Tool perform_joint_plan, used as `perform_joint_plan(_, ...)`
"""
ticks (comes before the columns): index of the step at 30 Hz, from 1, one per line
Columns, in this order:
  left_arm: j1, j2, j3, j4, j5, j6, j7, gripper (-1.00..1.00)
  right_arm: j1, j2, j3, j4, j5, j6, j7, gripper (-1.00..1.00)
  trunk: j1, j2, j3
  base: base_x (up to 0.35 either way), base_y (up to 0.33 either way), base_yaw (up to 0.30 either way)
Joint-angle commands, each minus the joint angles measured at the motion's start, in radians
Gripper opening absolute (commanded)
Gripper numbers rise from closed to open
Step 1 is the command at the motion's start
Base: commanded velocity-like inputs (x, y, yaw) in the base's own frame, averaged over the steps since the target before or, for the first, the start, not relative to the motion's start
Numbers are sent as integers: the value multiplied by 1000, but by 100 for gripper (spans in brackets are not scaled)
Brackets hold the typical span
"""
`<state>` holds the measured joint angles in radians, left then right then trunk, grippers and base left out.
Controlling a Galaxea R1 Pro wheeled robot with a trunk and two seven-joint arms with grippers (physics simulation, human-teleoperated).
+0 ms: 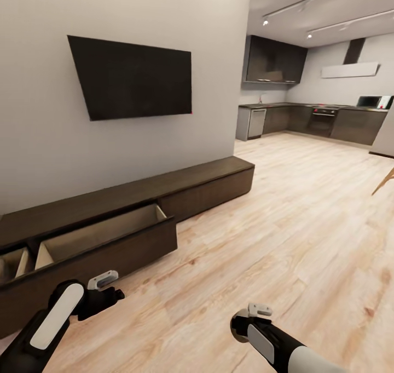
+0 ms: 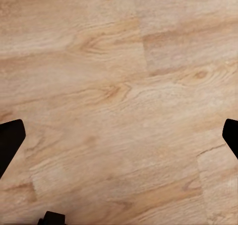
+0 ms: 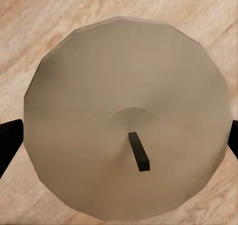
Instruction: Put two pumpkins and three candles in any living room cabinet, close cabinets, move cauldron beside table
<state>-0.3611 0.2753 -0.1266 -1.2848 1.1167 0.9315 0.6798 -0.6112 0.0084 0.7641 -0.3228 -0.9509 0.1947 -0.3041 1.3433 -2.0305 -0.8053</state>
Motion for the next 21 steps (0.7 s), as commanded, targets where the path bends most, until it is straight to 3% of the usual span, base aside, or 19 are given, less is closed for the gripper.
perform_joint_plan(1, -1, 1, -2, -1, 10, 0, 10, 100, -1, -1, 7, -2, -5, 3, -7, -100, 0, -1, -1, 0, 0, 280)
perform_joint_plan(13, -1, 1, -2, -1, 11, 0, 10, 100, -1, -1, 7, -2, -2, 3, -7, -100, 0, -1, -1, 7, -15, 280)
perform_joint_plan(21, -1, 1, -2, -1, 11, 0, 10, 100, -1, -1, 7, -2, -2, 3, -7, -100, 0, -1, -1, 125, -115, 278)
